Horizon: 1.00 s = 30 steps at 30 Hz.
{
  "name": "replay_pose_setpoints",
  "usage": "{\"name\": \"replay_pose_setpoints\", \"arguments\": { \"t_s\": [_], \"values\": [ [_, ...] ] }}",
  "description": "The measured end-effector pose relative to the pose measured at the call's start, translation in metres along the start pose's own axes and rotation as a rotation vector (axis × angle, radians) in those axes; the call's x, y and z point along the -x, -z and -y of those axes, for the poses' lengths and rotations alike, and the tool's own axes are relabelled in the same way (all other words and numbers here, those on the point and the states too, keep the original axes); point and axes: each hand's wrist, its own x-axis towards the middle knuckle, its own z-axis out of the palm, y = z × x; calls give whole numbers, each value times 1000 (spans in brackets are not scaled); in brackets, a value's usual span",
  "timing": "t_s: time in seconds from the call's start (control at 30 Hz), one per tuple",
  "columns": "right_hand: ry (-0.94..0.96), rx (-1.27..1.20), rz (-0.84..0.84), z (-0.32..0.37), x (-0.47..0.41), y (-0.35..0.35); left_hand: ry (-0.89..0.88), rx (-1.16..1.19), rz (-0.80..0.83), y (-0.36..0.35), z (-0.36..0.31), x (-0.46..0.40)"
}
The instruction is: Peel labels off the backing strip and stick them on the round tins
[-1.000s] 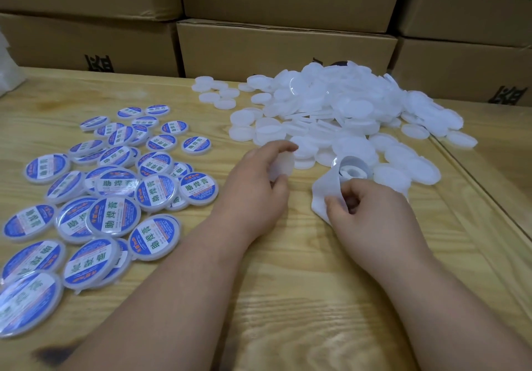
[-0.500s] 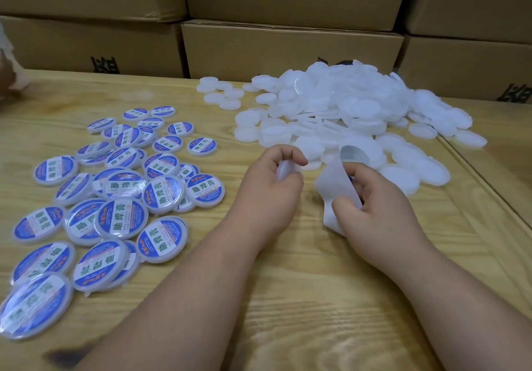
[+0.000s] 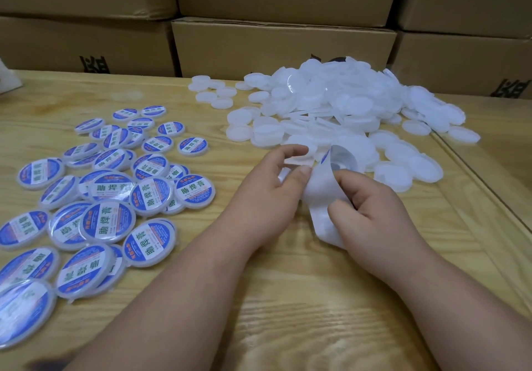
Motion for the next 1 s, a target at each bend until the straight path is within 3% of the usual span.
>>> {"name": "replay_pose_setpoints", "arguments": {
  "t_s": [0.1,0.23,0.37,0.63,0.9,1.0],
  "values": [
    [15,-33,16,-1,0,1,49,3,-28,2,-1,1],
    [3,13,-24,-2,2,2,51,172,-79,0,-4,2],
    [-50,-72,-73,-1,2,4,47,259,-7,3,-6,4],
    [-122,-236,-175,-4,-1,3,7,153,94,-1,-6,8],
    [-138,-185,-246,-15,-6,-3,-93,-132,-96,-5,-4,6],
    [-129,-200,-237,-16,-6,-3,-197,-254,-95,-1,-5,7]
  ]
}}
